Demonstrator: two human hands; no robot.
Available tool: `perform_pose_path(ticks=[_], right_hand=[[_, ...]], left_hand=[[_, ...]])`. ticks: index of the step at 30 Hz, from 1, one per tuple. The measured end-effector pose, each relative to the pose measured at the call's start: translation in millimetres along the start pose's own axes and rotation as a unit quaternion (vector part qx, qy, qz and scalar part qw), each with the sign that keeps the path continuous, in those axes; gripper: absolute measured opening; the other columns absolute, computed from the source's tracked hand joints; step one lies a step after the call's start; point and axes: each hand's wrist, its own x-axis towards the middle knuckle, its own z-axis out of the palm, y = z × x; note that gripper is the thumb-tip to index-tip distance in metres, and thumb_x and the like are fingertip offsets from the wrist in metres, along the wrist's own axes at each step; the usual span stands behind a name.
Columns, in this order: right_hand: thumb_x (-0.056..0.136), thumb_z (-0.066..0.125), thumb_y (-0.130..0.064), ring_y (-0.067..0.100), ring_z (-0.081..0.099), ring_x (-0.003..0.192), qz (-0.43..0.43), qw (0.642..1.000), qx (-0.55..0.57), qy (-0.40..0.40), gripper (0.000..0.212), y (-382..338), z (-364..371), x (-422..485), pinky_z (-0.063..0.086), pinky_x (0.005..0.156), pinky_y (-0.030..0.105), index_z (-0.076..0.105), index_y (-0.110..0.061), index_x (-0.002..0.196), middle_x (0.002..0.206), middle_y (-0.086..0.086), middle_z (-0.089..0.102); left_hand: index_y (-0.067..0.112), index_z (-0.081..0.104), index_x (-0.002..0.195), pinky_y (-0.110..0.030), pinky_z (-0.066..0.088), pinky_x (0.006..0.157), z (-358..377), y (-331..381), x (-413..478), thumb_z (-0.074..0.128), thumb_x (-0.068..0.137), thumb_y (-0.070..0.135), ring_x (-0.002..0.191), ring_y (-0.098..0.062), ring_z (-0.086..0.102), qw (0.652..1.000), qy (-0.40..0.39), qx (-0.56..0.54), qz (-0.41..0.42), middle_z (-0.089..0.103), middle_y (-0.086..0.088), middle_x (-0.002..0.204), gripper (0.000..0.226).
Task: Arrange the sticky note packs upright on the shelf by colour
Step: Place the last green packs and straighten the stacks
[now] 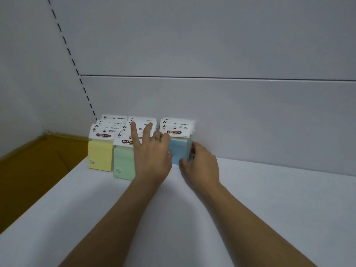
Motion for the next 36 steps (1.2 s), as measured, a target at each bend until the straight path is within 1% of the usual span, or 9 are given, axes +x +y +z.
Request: perform_pose_path(ticks=[4,7,9,14,17,21,28,32,36], right_hand=[[0.08,0.062,-0.03,0.02,0.058,0.099,-0.014,0.999,-0.033,0.003,0.043,0.2,1.2,1.0,0.045,0.088,0.034,0.054,-0.022,0.121,0.111,-0.002,0.065],[0.079,0.064,-0.028,0.021,0.06,0.097,0.021,1.0,0.013,0.014,0.037,-0.3,1.0,2.3,0.049,0.087,0.038,0.05,-0.023,0.113,0.109,-0.002,0.065],[0.078,0.064,-0.029,0.02,0.061,0.094,0.026,0.999,0.027,0.018,0.034,0.5,1.6,4.2,0.05,0.085,0.04,0.048,-0.024,0.107,0.107,-0.003,0.065],[0.077,0.064,-0.033,0.019,0.06,0.092,0.015,1.0,0.019,0.012,0.034,0.6,3.0,6.4,0.05,0.084,0.04,0.048,-0.024,0.106,0.104,-0.004,0.064],[0.08,0.063,-0.034,0.021,0.06,0.094,0.009,1.0,0.02,0.005,0.034,1.2,1.6,7.1,0.049,0.086,0.041,0.049,-0.02,0.107,0.106,-0.002,0.064],[0.082,0.062,-0.033,0.022,0.059,0.096,-0.003,1.0,0.014,0.001,0.035,3.2,1.0,7.5,0.048,0.087,0.041,0.052,-0.019,0.112,0.108,0.0,0.065],[0.084,0.062,-0.032,0.021,0.058,0.1,-0.005,1.0,0.0,0.008,0.04,1.3,-2.1,2.9,0.045,0.091,0.04,0.052,-0.018,0.12,0.112,0.001,0.063],[0.084,0.064,-0.037,0.02,0.055,0.107,-0.012,0.999,-0.028,0.02,0.047,-2.3,-5.6,-1.6,0.044,0.093,0.035,0.05,-0.016,0.124,0.118,0.001,0.059],[0.081,0.066,-0.043,0.021,0.054,0.107,-0.01,0.998,-0.048,0.036,0.051,-6.1,-7.1,1.2,0.044,0.092,0.036,0.051,-0.016,0.121,0.117,0.002,0.058]], left_hand=[[0.017,0.062,0.101,-0.056,-0.008,0.113,4.9,0.1,0.7,0.077,0.064,0.038,0.128,-0.033,0.042,1.0,0.019,-0.019,-0.007,0.066,-0.006,0.103,0.045],[0.016,0.063,0.1,-0.054,-0.009,0.113,8.5,0.6,2.9,0.078,0.064,0.037,0.129,-0.034,0.041,0.999,0.034,-0.033,-0.008,0.066,-0.007,0.104,0.045],[0.015,0.062,0.098,-0.053,-0.01,0.114,10.1,-0.8,4.7,0.076,0.064,0.037,0.129,-0.034,0.042,0.999,0.042,-0.033,0.002,0.065,-0.008,0.103,0.043],[0.017,0.062,0.1,-0.051,-0.013,0.113,12.9,-8.3,5.9,0.075,0.064,0.037,0.127,-0.034,0.043,0.997,0.059,-0.041,0.024,0.065,-0.007,0.1,0.043],[0.018,0.062,0.102,-0.051,-0.011,0.113,14.0,-13.9,5.8,0.077,0.064,0.036,0.126,-0.034,0.044,0.996,0.058,-0.062,0.036,0.065,-0.006,0.101,0.045],[0.018,0.062,0.102,-0.055,-0.002,0.113,17.2,-17.1,4.6,0.078,0.062,0.03,0.122,-0.035,0.047,0.993,0.067,-0.088,0.046,0.065,-0.005,0.1,0.045],[0.024,0.061,0.105,-0.054,-0.002,0.114,18.9,-19.4,4.4,0.077,0.065,0.031,0.126,-0.031,0.043,0.991,0.062,-0.106,0.05,0.064,0.0,0.105,0.044],[0.022,0.063,0.112,-0.051,-0.001,0.116,13.8,-28.9,4.5,0.078,0.067,0.032,0.13,-0.028,0.041,0.985,0.072,-0.146,0.061,0.063,0.0,0.115,0.049],[0.022,0.063,0.115,-0.051,0.002,0.116,4.2,-43.5,-0.2,0.08,0.067,0.032,0.131,-0.028,0.04,0.977,0.071,-0.198,0.038,0.063,-0.002,0.119,0.052]])
